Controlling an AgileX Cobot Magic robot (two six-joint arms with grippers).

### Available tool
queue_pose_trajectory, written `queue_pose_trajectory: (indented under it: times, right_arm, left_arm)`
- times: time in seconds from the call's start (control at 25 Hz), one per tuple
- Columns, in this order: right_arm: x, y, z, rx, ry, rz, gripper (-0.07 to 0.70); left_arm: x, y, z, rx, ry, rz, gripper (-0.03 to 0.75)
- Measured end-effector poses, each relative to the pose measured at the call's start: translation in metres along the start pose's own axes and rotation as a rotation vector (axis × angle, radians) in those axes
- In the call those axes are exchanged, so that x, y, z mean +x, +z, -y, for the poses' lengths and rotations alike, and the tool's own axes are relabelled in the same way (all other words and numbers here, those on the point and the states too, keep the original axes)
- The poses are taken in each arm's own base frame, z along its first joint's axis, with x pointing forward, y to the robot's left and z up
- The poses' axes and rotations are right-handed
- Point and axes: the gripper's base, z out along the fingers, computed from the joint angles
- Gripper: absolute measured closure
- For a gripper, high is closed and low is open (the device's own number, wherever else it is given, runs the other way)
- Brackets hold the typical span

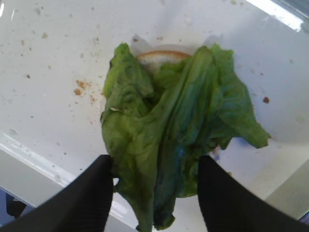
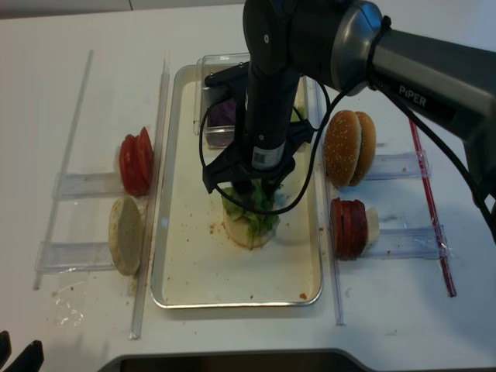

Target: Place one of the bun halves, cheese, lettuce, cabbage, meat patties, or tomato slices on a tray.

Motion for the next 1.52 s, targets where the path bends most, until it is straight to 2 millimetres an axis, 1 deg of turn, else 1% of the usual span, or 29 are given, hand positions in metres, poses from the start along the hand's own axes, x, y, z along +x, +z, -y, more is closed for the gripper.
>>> queue_pose_trajectory:
  times: [0.12,0.28,0.36,0.64,0.84,0.96,1.2,1.36,1.52]
  right_arm:
    - [0.0,0.0,0.0,0.002,-0.001,0.0,0.185]
    - [0.0,0.0,0.0,0.004,-0.001,0.0,0.179]
    - [0.001,-0.003,0.0,0.004,-0.004,0.009,0.178]
    - [0.008,-0.032,-0.005,-0.003,-0.008,0.08,0.178]
    - [0.012,-0.049,-0.001,0.025,0.01,0.124,0.177]
    - [0.014,-0.065,0.013,0.026,0.058,0.162,0.178]
    - [0.018,-0.1,0.063,0.085,0.168,0.252,0.178]
    - [0.03,-0.129,0.096,0.132,0.228,0.322,0.178]
    - [0.053,-0.152,0.131,0.173,0.31,0.37,0.178]
  left_arm:
    - [0.0,0.0,0.0,0.0,0.0,0.0,0.431]
    - [0.0,0.0,0.0,0.0,0.0,0.0,0.431]
    - [0.0,0.0,0.0,0.0,0.0,0.0,0.43]
    - [0.0,0.0,0.0,0.0,0.0,0.0,0.43]
    - [0.0,0.0,0.0,0.0,0.0,0.0,0.43]
    - [0.0,0.0,0.0,0.0,0.0,0.0,0.431]
    - [0.0,0.0,0.0,0.0,0.0,0.0,0.431]
    - [0.0,0.0,0.0,0.0,0.0,0.0,0.43]
    - [0.0,0.0,0.0,0.0,0.0,0.0,0.43]
